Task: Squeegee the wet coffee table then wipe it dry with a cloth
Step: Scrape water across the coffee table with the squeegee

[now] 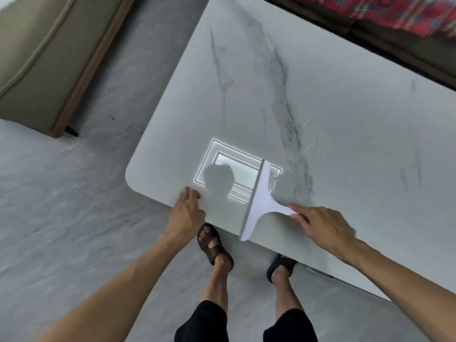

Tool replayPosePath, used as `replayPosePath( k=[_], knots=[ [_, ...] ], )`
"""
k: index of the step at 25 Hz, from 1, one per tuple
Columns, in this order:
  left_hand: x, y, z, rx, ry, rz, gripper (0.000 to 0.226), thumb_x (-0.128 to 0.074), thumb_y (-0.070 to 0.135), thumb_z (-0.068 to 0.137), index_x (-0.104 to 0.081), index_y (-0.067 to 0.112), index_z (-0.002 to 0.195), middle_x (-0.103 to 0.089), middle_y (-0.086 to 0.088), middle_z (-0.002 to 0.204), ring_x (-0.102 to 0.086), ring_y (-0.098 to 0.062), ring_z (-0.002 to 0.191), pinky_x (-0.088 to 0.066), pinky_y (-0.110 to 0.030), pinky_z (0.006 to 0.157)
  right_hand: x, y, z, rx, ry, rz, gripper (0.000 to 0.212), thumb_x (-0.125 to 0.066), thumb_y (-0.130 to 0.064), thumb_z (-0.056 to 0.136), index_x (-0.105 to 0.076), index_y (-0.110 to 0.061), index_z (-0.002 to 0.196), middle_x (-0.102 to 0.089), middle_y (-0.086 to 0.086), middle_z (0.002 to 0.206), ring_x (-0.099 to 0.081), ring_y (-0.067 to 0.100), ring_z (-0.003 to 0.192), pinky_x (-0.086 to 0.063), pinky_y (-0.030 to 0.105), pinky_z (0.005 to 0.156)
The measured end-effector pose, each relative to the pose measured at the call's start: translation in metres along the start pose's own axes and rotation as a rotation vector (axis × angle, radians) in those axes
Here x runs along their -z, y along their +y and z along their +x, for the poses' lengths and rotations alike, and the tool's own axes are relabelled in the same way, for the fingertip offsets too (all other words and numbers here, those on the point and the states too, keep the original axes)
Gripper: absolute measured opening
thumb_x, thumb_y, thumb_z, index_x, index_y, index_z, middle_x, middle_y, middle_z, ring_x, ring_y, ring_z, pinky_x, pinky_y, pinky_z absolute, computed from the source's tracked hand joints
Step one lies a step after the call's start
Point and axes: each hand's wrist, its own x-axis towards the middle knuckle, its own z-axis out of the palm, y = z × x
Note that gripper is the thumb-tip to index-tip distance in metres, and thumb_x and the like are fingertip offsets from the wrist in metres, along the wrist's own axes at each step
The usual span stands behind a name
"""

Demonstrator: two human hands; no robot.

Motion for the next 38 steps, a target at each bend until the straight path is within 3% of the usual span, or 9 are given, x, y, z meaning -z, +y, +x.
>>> replayPosePath(
  k=[7, 9, 13, 18, 24, 30, 34, 36, 38],
  knots=[
    [-0.064, 0.070, -0.013, 0.009, -0.156, 0.134, 0.040, -0.051, 0.006, 0.084, -0.046, 0.004, 0.123, -0.035, -0.014, 0.134, -0.043, -0.030, 0.124, -0.044, -0.033, 0.095, 0.003, 0.105, -0.069, -0.161, -0.036, -0.069, 0.038, -0.025, -0.055, 0.098, -0.042, -0.056, 0.132, -0.071, -0.014, 0.096, -0.067, 0.019, 0.086, -0.045, 0.031, 0.063],
    [-0.071, 0.076, -0.015, 0.054, -0.101, 0.152, 0.038, -0.050, 0.008, 0.084, -0.047, 0.005, 0.122, -0.039, -0.013, 0.132, -0.043, -0.030, 0.124, -0.044, -0.038, 0.098, 0.005, 0.104, -0.074, -0.072, -0.045, -0.060, 0.039, -0.025, -0.057, 0.097, -0.036, -0.059, 0.134, -0.070, -0.017, 0.099, -0.067, 0.017, 0.086, -0.040, 0.029, 0.059],
    [-0.089, 0.086, -0.032, 0.060, 0.010, 0.076, 0.033, -0.049, 0.004, 0.080, -0.049, 0.009, 0.113, -0.051, -0.004, 0.118, -0.054, -0.028, 0.105, -0.043, -0.035, 0.077, -0.006, 0.057, -0.061, 0.157, -0.068, 0.025, 0.035, -0.031, -0.061, 0.095, -0.029, -0.061, 0.130, -0.067, -0.023, 0.105, -0.067, 0.016, 0.087, -0.016, 0.020, 0.047],
    [-0.124, 0.111, -0.054, 0.154, 0.034, -0.060, 0.025, -0.044, 0.001, 0.079, -0.041, 0.015, 0.100, -0.059, -0.010, 0.097, -0.058, -0.033, 0.079, -0.045, -0.037, 0.065, -0.039, 0.049, -0.027, 0.348, -0.141, 0.017, 0.034, -0.031, -0.053, 0.099, -0.047, -0.047, 0.129, -0.070, -0.005, 0.091, -0.064, 0.022, 0.082, -0.037, 0.031, 0.060],
    [-0.172, 0.158, -0.058, 0.147, -0.065, 0.123, 0.036, -0.044, -0.002, 0.078, -0.045, 0.005, 0.114, -0.048, -0.017, 0.119, -0.052, -0.035, 0.101, -0.042, -0.037, 0.077, -0.029, 0.186, -0.052, 0.215, -0.062, -0.012, 0.037, -0.029, -0.053, 0.097, -0.039, -0.056, 0.133, -0.067, -0.009, 0.121, -0.064, 0.022, 0.105, -0.044, 0.035, 0.080],
    [-0.177, 0.173, -0.037, 0.261, -0.167, 0.219, 0.032, -0.037, 0.000, 0.080, -0.043, 0.004, 0.111, -0.038, -0.042, 0.133, -0.041, -0.057, 0.121, -0.035, -0.051, 0.105, 0.011, 0.286, -0.087, 0.035, -0.019, -0.127, 0.035, -0.029, -0.052, 0.098, -0.038, -0.059, 0.131, -0.072, -0.007, 0.106, -0.067, 0.023, 0.092, -0.051, 0.036, 0.074],
    [-0.172, 0.172, -0.047, 0.269, -0.011, 0.062, 0.030, -0.038, 0.002, 0.078, -0.047, 0.009, 0.105, -0.058, -0.023, 0.108, -0.057, -0.044, 0.097, -0.047, -0.045, 0.083, 0.002, 0.232, -0.090, 0.201, -0.086, -0.011, 0.039, -0.031, -0.059, 0.095, -0.027, -0.059, 0.133, -0.067, -0.014, 0.119, -0.065, 0.020, 0.103, -0.045, 0.032, 0.075],
    [-0.162, 0.159, -0.057, 0.352, 0.159, -0.120, 0.025, -0.037, 0.004, 0.080, -0.046, 0.014, 0.101, -0.060, -0.011, 0.091, -0.058, -0.034, 0.078, -0.051, -0.042, 0.067, -0.015, 0.175, -0.070, 0.359, -0.143, 0.001, 0.038, -0.031, -0.058, 0.095, -0.036, -0.053, 0.132, -0.068, -0.009, 0.117, -0.065, 0.023, 0.102, -0.045, 0.035, 0.075],
    [-0.149, 0.140, -0.064, 0.412, 0.310, -0.206, 0.026, -0.042, 0.004, 0.084, -0.046, 0.014, 0.107, -0.057, -0.004, 0.096, -0.056, -0.028, 0.079, -0.049, -0.039, 0.066, -0.033, 0.113, -0.042, 0.511, -0.186, -0.014, 0.036, -0.029, -0.056, 0.097, -0.045, -0.047, 0.127, -0.070, -0.001, 0.106, -0.066, 0.027, 0.094, -0.043, 0.036, 0.067]
  ],
)
